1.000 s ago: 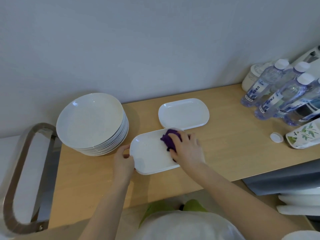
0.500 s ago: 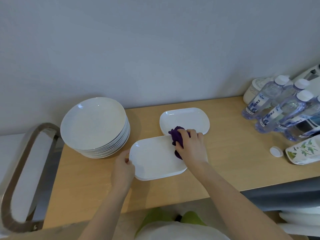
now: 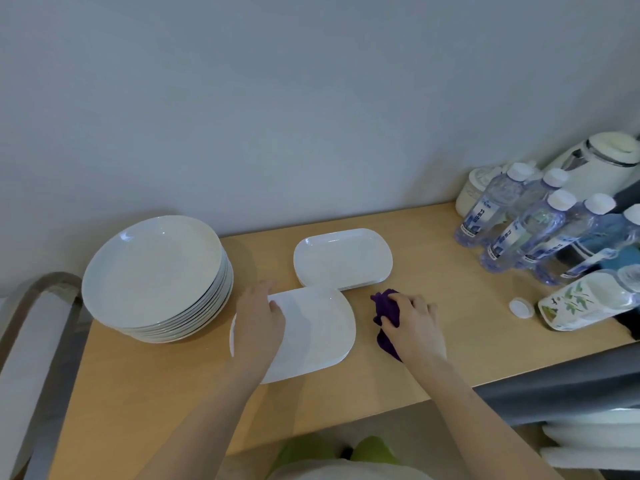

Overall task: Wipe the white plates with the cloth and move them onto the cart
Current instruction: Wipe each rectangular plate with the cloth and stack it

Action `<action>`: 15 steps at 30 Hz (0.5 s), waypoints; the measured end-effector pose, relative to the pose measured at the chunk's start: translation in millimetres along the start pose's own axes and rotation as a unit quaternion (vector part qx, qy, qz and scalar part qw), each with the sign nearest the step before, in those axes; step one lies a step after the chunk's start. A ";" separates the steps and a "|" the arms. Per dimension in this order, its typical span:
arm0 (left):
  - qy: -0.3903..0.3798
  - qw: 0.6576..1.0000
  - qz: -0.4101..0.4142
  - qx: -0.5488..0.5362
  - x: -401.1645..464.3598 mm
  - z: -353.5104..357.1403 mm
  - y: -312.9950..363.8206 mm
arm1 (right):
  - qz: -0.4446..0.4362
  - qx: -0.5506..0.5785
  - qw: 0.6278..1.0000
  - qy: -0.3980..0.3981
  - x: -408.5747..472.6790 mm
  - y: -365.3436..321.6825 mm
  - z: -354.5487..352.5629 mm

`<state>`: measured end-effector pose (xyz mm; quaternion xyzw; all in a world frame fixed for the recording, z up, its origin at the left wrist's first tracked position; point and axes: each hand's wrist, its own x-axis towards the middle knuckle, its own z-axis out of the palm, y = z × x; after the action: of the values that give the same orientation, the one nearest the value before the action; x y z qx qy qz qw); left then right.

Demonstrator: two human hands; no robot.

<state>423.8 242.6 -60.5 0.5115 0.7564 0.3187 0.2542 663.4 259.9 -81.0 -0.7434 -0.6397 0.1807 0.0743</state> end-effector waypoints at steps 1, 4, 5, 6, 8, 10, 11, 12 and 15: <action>-0.012 1.000 0.010 0.003 5.4 3.7 5.5 | 0.007 -0.010 1.000 -0.013 -0.6 2.9 2.8; -0.030 0.998 0.039 0.028 23.6 16.1 19.1 | 0.018 -0.042 0.998 -0.049 0.8 9.8 6.1; -0.038 0.998 0.044 0.040 30.3 20.4 22.1 | 0.015 -0.054 0.997 -0.059 3.6 10.9 4.5; -0.049 0.996 0.043 0.053 37.1 24.4 23.8 | 0.014 -0.055 0.996 -0.066 7.9 10.9 1.5; -0.072 0.994 0.032 0.080 50.9 32.0 24.8 | 0.016 -0.036 0.997 -0.065 19.2 7.9 -7.8; -0.084 0.991 0.016 0.105 64.4 38.6 24.4 | 0.004 -0.043 0.998 -0.036 35.2 2.9 -17.8; -0.088 0.989 0.010 0.117 71.3 41.3 23.5 | -0.005 -0.048 0.999 -0.023 44.7 -0.6 -22.5; -0.092 0.987 0.005 0.130 78.6 43.8 23.0 | -0.015 -0.045 0.999 -0.015 55.0 -4.7 -26.6; -0.106 0.977 -0.004 0.186 101.2 50.8 21.6 | -0.018 -0.013 1.000 -0.019 86.2 -16.0 -31.4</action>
<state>437.9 354.5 -84.2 0.5774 0.7734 0.1154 0.2347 670.1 350.8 -61.6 -0.7294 -0.6562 0.1853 0.0554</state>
